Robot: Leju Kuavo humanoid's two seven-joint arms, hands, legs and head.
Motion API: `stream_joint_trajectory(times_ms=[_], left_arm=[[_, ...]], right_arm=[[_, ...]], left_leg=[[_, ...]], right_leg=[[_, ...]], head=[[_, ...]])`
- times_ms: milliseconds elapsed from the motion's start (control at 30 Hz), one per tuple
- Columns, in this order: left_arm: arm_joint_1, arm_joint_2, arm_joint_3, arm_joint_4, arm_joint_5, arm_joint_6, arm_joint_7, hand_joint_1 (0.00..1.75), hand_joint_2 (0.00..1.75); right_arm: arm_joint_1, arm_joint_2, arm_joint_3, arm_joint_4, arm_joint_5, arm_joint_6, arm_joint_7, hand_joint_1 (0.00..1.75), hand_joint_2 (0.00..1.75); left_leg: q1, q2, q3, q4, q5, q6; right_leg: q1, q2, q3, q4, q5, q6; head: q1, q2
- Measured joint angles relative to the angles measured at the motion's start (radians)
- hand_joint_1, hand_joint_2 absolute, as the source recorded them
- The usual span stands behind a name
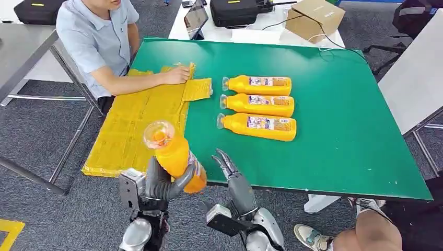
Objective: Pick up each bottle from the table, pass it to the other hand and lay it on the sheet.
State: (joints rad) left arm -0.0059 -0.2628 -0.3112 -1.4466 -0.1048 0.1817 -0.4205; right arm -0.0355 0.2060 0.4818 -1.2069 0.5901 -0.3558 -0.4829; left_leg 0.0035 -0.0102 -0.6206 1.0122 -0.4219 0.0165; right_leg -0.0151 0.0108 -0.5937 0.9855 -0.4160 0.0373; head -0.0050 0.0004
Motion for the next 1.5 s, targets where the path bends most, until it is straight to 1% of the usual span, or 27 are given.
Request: stream_joint_trajectory(times_ms=[33,133,233,300,400,533,633,767,900,1167,1200,1233,1267,1300,1367,1500], left_arm=[[0.000,0.003,0.012,-0.004,-0.079,0.053,0.013,1.75,1.75],[-0.013,0.017,0.042,-0.010,-0.269,0.149,0.059,1.75,1.75],[-0.042,0.040,0.070,-0.004,-0.460,0.190,0.108,1.75,1.75],[-0.061,0.052,0.084,0.006,-0.528,0.196,0.123,1.75,1.75],[-0.079,0.064,0.096,0.017,-0.555,0.198,0.134,1.75,1.75],[-0.119,0.088,0.097,0.059,-0.727,0.165,0.207,1.75,1.75],[-0.185,0.114,0.096,0.150,-0.816,0.131,0.247,1.75,1.75],[-0.293,0.140,0.097,0.331,-0.940,0.161,0.271,1.75,1.75],[-0.368,0.158,0.097,0.482,-1.007,0.188,0.268,1.75,1.75],[-0.377,0.160,0.096,0.503,-1.013,0.189,0.267,1.75,1.75],[-0.397,0.164,0.096,0.548,-1.024,0.196,0.266,1.75,1.75],[-0.402,0.166,0.096,0.561,-1.026,0.198,0.265,1.61,1.75],[-0.424,0.169,0.095,0.600,-1.033,0.204,0.263,0.37,1.75],[-0.451,0.173,0.093,0.653,-1.061,0.221,0.276,0.00,1.75],[-0.499,0.174,0.093,0.746,-1.092,0.236,0.327,0.00,1.75],[-0.512,0.174,0.095,0.792,-1.094,0.191,0.350,0.00,1.75]], right_arm=[[0.012,-0.006,-0.004,-0.019,0.009,-0.014,-0.002,0.00,0.00],[0.040,-0.021,-0.022,-0.061,0.010,-0.024,-0.003,0.00,0.00],[0.051,-0.033,-0.055,-0.083,-0.005,-0.012,-0.009,0.00,0.00],[0.055,-0.039,-0.076,-0.089,-0.005,-0.007,-0.010,0.00,0.00],[0.059,-0.044,-0.095,-0.095,-0.005,-0.006,-0.010,0.00,0.00],[0.058,-0.044,-0.114,-0.096,-0.003,0.022,-0.016,0.00,0.00],[0.049,-0.043,-0.118,-0.090,-0.001,0.061,-0.026,0.00,0.00],[0.023,-0.035,-0.116,-0.057,0.001,0.094,-0.043,0.00,0.00],[-0.001,-0.029,-0.106,-0.027,-0.002,0.107,-0.053,0.00,0.00],[-0.005,-0.029,-0.104,-0.023,-0.002,0.108,-0.055,0.00,0.00],[-0.013,-0.029,-0.100,-0.014,-0.002,0.110,-0.057,0.00,0.00],[-0.015,-0.028,-0.099,-0.012,-0.002,0.110,-0.058,0.00,0.00],[-0.021,-0.027,-0.096,-0.003,-0.002,0.111,-0.059,0.00,0.00],[-0.027,-0.026,-0.090,0.008,-0.004,0.114,-0.061,0.00,0.00],[-0.037,-0.026,-0.087,0.028,-0.009,0.115,-0.063,0.00,0.00],[-0.040,-0.026,-0.085,0.041,-0.010,0.107,-0.066,0.00,0.00]], left_leg=[[0.000,0.000,0.000,0.000,0.000,0.000],[0.000,0.000,0.000,0.000,0.000,0.000],[0.000,0.000,0.000,0.000,0.000,0.000],[0.000,0.000,0.000,0.000,0.000,0.000],[0.000,0.000,0.000,0.000,0.000,0.000],[0.000,0.000,0.000,0.000,0.000,0.000],[0.000,0.000,0.000,0.000,0.000,0.000],[0.000,0.000,0.000,0.000,0.001,0.000],[0.000,0.000,0.000,0.000,0.002,-0.001],[0.000,0.000,0.000,0.000,0.002,-0.001],[0.000,0.000,0.000,0.000,0.002,-0.001],[0.000,0.000,0.000,0.000,0.002,-0.001],[0.000,0.000,0.000,0.000,0.002,-0.001],[0.000,0.000,0.000,0.000,0.002,-0.001],[0.000,0.000,0.001,0.000,0.002,-0.001],[0.000,0.001,0.001,0.000,0.002,-0.001]], right_leg=[[0.000,0.000,0.000,0.000,0.000,0.000],[0.000,0.000,0.000,0.000,0.000,0.000],[0.000,0.000,0.000,0.000,0.000,0.000],[0.000,0.000,0.000,0.000,0.000,0.000],[0.000,0.000,0.000,0.000,0.000,0.000],[0.000,0.000,0.000,0.000,0.000,0.000],[0.000,0.000,0.000,0.000,0.000,0.000],[0.001,0.000,0.000,0.000,0.001,0.000],[0.001,0.000,0.000,0.001,0.001,0.000],[0.001,0.000,0.000,0.001,0.001,0.000],[0.000,0.000,0.000,0.001,0.001,0.000],[0.000,0.000,0.000,0.001,0.001,0.000],[0.000,0.000,0.000,0.001,0.000,0.000],[0.000,0.000,0.000,0.001,0.000,0.000],[0.001,0.000,0.001,0.001,0.001,0.000],[0.001,0.000,0.001,0.001,0.001,0.000]], head=[[0.000,0.000],[0.000,0.000],[0.000,0.000],[0.000,0.000],[0.000,0.000],[0.000,0.000],[0.000,0.000],[0.000,0.000],[0.000,0.000],[0.000,0.000],[0.000,0.000],[0.000,0.000],[0.000,0.000],[0.000,0.000],[0.000,0.000],[0.000,0.000]])
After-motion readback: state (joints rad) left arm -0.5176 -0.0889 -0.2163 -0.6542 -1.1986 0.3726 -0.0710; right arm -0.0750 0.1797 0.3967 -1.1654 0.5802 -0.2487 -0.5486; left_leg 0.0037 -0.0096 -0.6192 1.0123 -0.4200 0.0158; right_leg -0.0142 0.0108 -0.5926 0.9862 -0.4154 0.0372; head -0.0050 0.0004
